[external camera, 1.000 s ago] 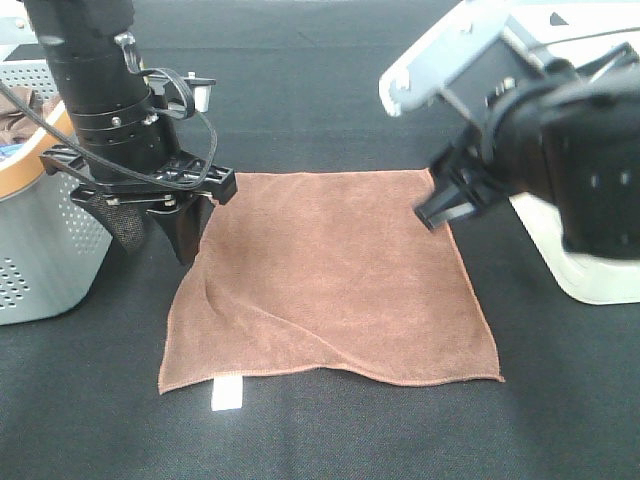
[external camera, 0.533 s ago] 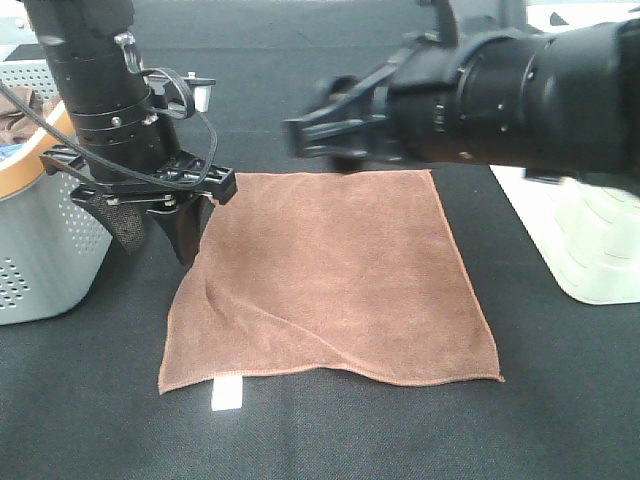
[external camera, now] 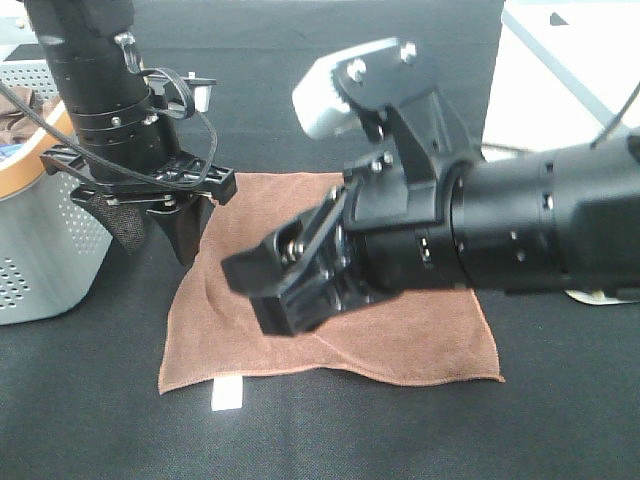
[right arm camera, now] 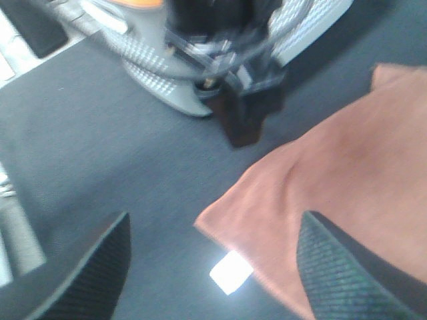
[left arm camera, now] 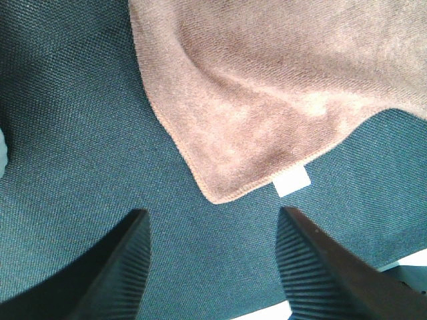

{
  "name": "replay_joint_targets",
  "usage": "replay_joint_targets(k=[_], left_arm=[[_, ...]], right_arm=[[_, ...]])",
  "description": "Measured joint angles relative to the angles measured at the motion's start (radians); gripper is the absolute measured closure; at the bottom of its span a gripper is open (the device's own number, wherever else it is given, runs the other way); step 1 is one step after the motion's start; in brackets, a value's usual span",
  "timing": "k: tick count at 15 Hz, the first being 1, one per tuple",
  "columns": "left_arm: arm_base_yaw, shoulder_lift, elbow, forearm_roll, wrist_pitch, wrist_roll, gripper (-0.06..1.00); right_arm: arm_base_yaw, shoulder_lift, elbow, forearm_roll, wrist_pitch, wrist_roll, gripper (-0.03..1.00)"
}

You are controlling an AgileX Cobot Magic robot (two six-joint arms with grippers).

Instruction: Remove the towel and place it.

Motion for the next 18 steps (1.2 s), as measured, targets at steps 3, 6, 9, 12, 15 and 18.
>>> replay_joint_targets(k=[3, 6, 9, 12, 15, 18], left_arm=[[0.0, 0.0, 0.0, 0.0, 0.0, 0.004, 0.4], [0.0, 0.0, 0.0, 0.0, 0.0, 0.005, 0.4], [0.0, 0.0, 0.0, 0.0, 0.0, 0.005, 0.4], [0.0, -0.005, 0.0, -0.001, 0.0, 0.018, 0.4], [0.0, -0.125, 0.0, -0.004, 0.0, 0.021, 0.4], [0.0, -0.321, 0.001, -0.007, 0.002, 0.026, 0.4]], right_arm=[[0.0, 0.0, 0.001, -0.226, 0.041, 0.252, 0.34], [0.0, 0.0, 0.001, -0.697, 0.161, 0.655, 0.34], [0.0, 0.0, -0.002, -1.192, 0.195, 1.133, 0.34], [0.0, -0.002, -0.053, -1.746, 0.349, 1.676, 0.34], [0.0, -0.083, -0.085, -2.097, 0.516, 2.022, 0.34], [0.0, -0.253, -0.081, -2.161, 0.692, 2.079, 0.34]])
